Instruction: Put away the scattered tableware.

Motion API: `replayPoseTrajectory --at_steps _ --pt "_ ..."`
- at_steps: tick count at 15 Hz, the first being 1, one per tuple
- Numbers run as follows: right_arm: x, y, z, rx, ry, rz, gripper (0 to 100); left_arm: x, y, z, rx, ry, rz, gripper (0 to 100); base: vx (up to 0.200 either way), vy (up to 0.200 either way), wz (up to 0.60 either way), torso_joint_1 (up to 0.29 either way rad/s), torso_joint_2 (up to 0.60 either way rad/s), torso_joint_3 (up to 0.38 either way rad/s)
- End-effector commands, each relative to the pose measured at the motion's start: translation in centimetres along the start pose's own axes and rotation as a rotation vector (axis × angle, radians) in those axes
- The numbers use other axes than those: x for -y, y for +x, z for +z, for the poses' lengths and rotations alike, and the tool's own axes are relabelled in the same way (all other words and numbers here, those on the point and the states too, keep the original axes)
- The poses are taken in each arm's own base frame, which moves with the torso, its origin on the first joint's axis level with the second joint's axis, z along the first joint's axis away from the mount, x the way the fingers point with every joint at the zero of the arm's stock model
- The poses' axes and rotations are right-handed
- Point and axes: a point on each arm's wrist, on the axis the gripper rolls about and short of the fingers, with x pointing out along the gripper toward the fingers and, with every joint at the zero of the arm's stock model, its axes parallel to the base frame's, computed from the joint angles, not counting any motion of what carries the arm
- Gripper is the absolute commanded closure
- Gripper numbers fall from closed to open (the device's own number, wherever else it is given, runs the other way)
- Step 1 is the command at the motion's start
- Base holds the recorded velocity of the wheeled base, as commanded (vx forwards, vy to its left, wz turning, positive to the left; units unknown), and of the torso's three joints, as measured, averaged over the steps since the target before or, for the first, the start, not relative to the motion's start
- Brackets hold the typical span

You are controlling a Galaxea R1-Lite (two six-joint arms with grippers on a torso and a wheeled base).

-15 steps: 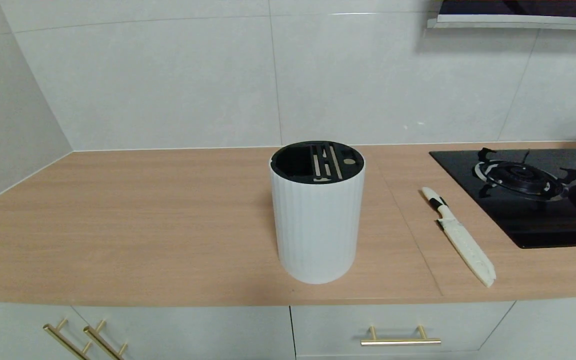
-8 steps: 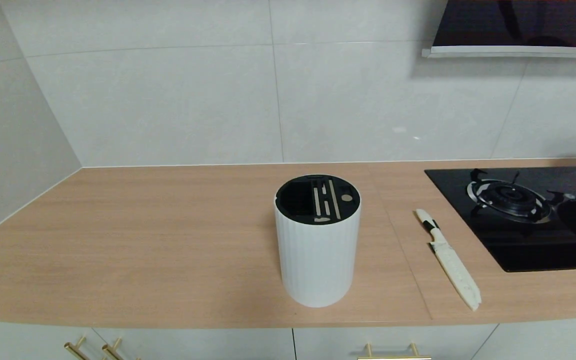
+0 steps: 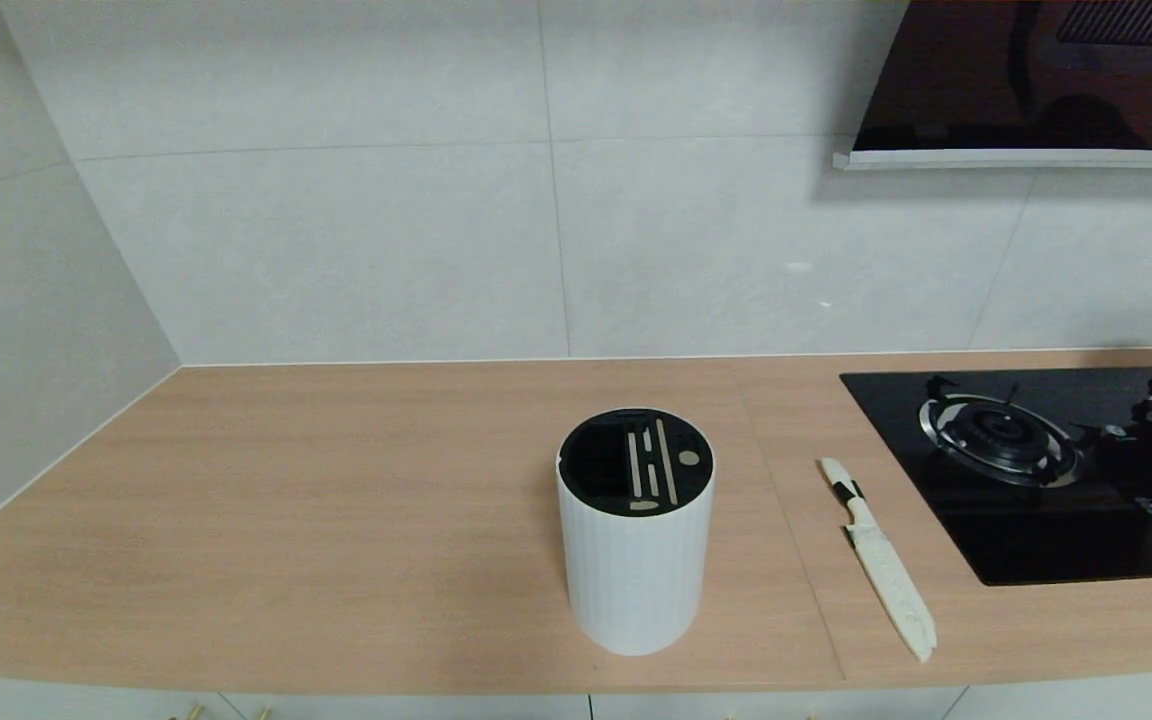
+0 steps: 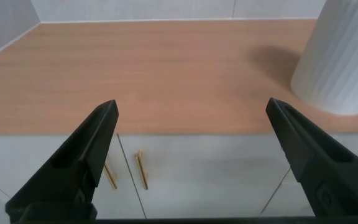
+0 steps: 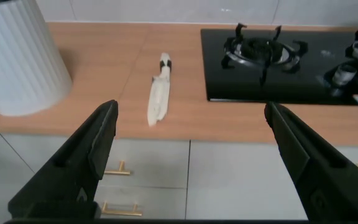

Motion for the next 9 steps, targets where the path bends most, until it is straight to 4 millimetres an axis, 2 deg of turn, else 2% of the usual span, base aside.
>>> replayPoseTrajectory --at_steps 1,3,9 --pt "0.00 0.01 0.01 -0.001 0.000 0.001 0 0.00 0.00 0.00 0.000 0.000 0.000 0 0.000 0.000 0.00 0.188 -0.40 -0.207" --pt "0.00 0.01 0.01 -0.001 0.000 0.001 0 0.00 0.00 0.00 0.000 0.000 0.000 0 0.000 0.000 0.00 0.149 -0.32 -0.156" --pt "0.01 0.01 0.01 -0.001 0.001 -0.005 0 0.00 0.00 0.00 0.000 0.000 0.000 0 0.000 0.000 0.00 0.007 -0.01 -0.008"
